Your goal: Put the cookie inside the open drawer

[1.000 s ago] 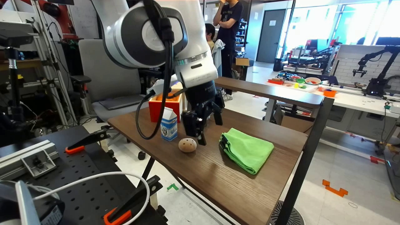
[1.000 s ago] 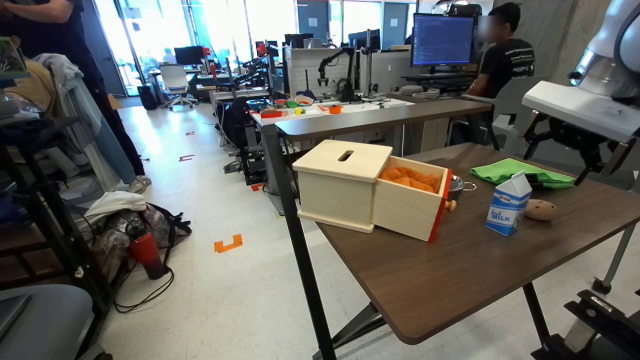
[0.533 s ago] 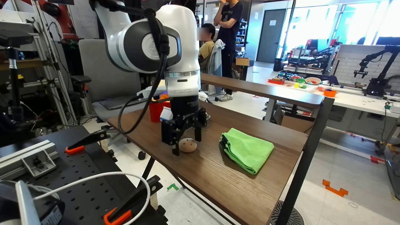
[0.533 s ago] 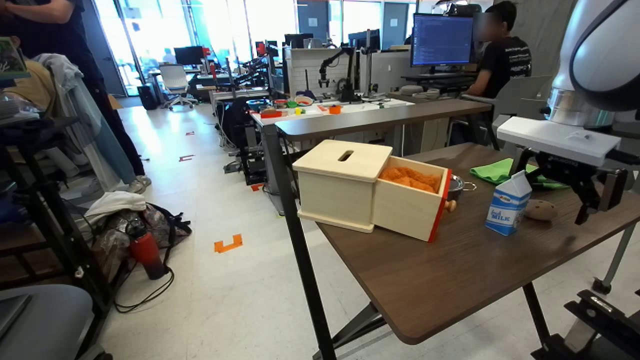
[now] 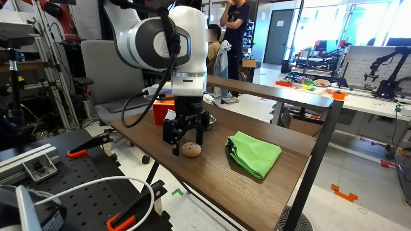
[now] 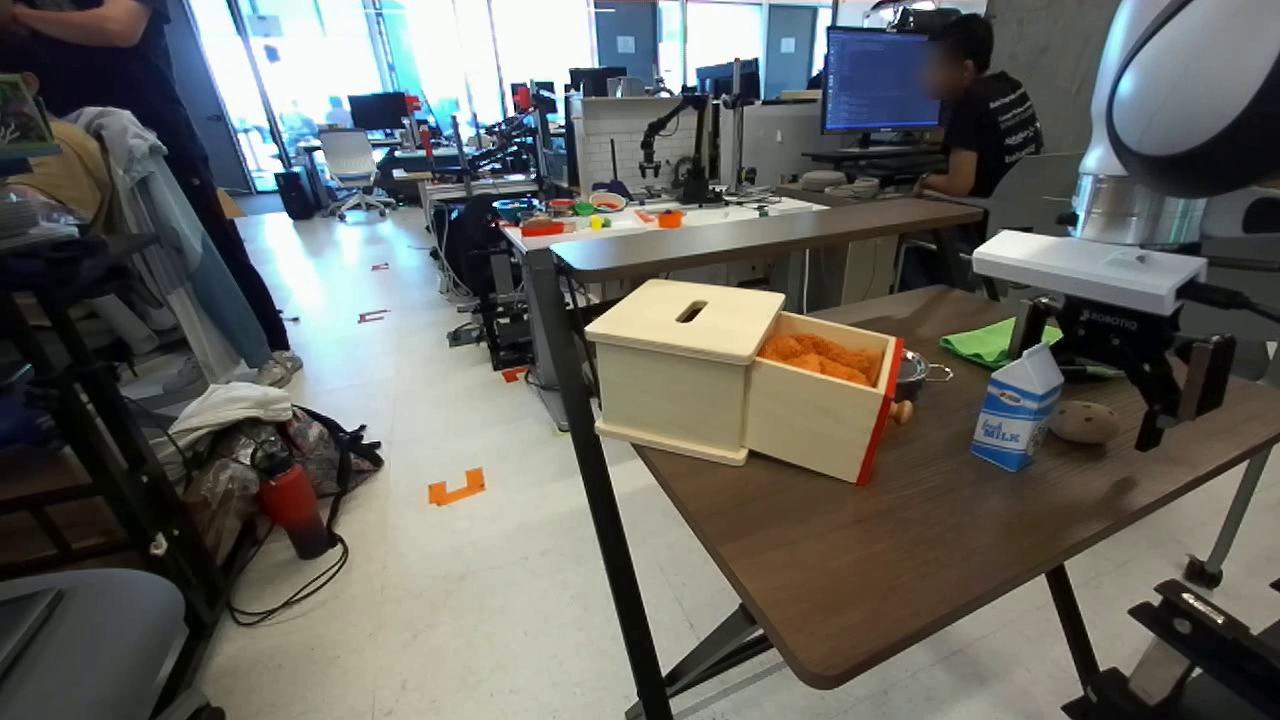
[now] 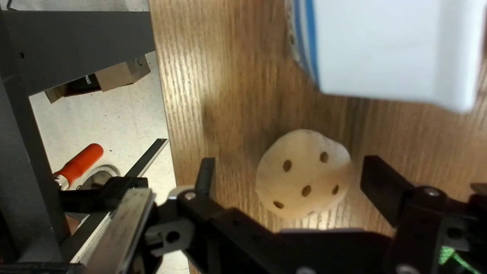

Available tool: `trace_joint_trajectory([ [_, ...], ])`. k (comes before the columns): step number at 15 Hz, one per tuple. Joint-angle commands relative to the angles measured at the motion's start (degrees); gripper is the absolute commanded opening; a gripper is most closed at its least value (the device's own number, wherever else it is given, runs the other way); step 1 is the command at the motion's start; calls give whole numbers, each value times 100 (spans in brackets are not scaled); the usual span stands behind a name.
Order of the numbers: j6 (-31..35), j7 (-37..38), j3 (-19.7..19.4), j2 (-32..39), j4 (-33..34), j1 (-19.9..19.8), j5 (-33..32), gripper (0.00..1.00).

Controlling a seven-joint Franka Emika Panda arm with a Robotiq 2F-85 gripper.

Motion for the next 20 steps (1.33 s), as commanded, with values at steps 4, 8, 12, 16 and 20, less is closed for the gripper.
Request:
trace_joint_trajectory([
  [4, -322, 78, 196, 50, 210, -327, 50, 42],
  [8, -450, 5, 255, -123, 172, -503, 79, 13],
  [12, -743, -256, 486, -993, -141, -702, 165, 3],
  [16, -1046, -227, 815, -1785, -243, -664, 181, 3],
  [20, -1267, -63, 1311, -2188, -87, -579, 404, 3],
])
